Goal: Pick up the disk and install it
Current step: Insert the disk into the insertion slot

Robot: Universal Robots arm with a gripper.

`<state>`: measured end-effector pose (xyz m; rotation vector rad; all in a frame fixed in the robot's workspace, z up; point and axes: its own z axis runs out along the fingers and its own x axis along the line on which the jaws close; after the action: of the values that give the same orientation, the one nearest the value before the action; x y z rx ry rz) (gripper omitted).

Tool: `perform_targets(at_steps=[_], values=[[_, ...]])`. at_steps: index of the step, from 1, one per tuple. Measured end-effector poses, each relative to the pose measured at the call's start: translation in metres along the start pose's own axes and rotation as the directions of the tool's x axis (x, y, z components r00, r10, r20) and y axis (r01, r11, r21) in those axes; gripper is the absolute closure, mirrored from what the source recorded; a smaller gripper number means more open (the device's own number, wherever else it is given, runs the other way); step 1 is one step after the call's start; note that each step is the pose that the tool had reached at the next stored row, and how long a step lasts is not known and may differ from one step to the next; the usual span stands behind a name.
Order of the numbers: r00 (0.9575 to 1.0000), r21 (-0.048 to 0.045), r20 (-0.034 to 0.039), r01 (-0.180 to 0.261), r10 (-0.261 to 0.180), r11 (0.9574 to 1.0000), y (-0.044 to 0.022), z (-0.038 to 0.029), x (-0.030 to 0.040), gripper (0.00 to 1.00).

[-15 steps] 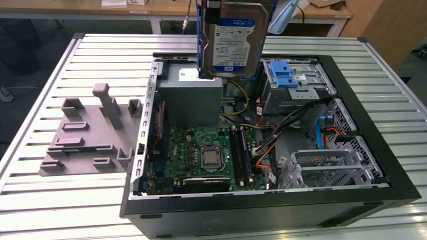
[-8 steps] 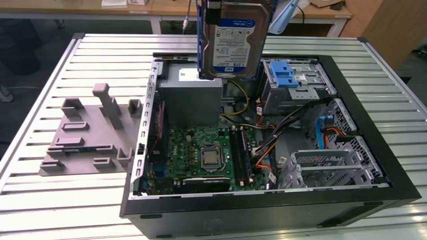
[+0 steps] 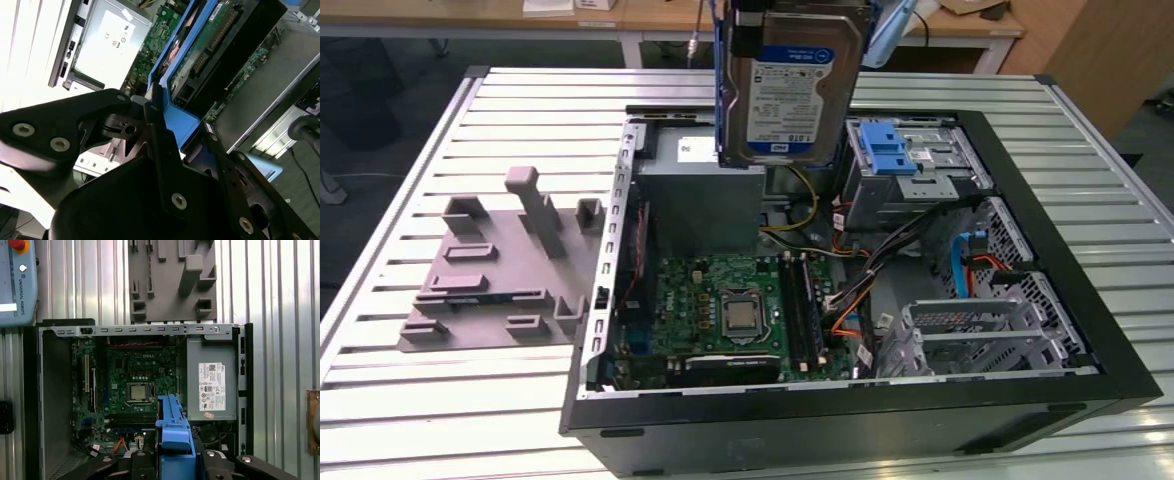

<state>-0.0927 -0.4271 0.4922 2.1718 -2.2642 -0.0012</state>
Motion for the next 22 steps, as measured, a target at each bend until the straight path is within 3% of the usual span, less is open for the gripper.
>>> perform_targets(at_steps=[22], values=[[1.0000, 0.0000, 0.0001, 0.000, 0.000, 1.0000, -0.0021, 0.0004, 0.0499, 0.64]])
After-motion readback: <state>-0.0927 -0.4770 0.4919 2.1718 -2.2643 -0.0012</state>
